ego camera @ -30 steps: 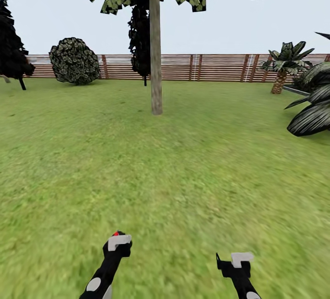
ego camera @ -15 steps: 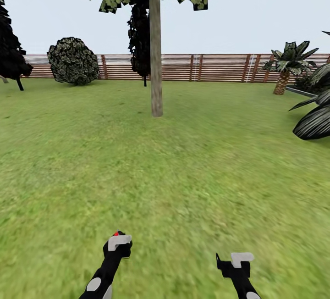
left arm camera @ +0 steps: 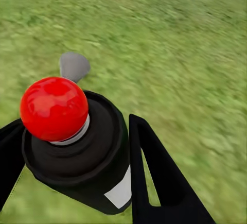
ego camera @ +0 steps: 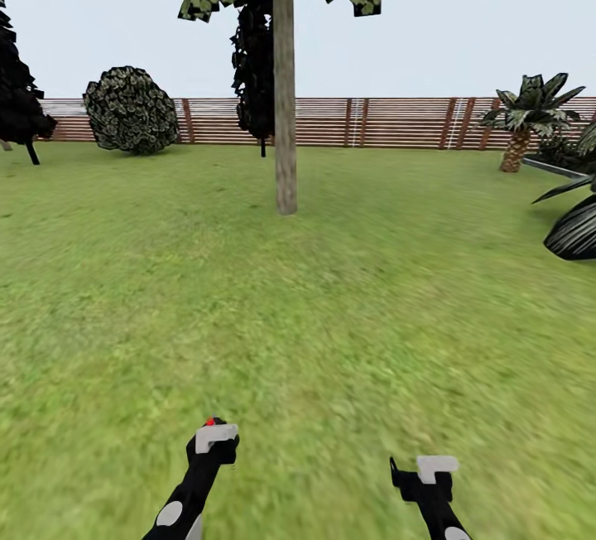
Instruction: In the garden, pick up the pesticide atomizer on the floor and spray pesticide onto both trees until each tree trunk is fully covered.
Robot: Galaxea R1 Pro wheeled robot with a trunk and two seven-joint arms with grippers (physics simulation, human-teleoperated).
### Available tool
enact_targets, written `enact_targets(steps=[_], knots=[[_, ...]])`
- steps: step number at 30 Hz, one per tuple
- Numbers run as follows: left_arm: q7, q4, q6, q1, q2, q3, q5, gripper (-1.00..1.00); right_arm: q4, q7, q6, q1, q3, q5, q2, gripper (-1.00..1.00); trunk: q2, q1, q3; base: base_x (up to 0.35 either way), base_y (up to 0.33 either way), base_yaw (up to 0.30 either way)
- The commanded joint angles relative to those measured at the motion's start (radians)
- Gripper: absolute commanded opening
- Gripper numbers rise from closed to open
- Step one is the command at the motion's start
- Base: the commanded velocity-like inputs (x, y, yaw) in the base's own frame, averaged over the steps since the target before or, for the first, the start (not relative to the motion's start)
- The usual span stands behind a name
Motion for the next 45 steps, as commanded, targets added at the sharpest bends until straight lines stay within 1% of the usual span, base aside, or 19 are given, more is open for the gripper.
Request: enact_targets(steps=[1,27,37,45], knots=[[-0.007,0.001,-0.003,-0.001,0.000,0.001,0.007,-1.00,0.002,-0.007,-0.003,-0.001,-0.004,0.011,0.000,1.00,0.000,0.000,-0.001,0.350,0.125,0.000],[-0.007,0.002,-0.003,-0.001,0.000,0.001,0.007,-1.00,0.003,-0.010,-0.005,-0.001,-0.010,0.005,0.000,1.00,0.000,0.000,-0.001,0.350,0.121,0.000],[-0.007,0.001,-0.003,-0.001,0.000,0.001,0.007,-1.00,0.003,-0.010,-0.005,-0.001,-0.010,0.006,0.000,1.00,0.000,0.000,-0.001,0.350,0.089,0.000],[-0.007,0.001,-0.003,-0.001,0.000,0.001,0.007,-1.00,0.003,-0.010,-0.005,-0.001,-0.010,0.007,0.000,1.00,0.000,0.000,-0.001,0.350,0.022,0.000]])
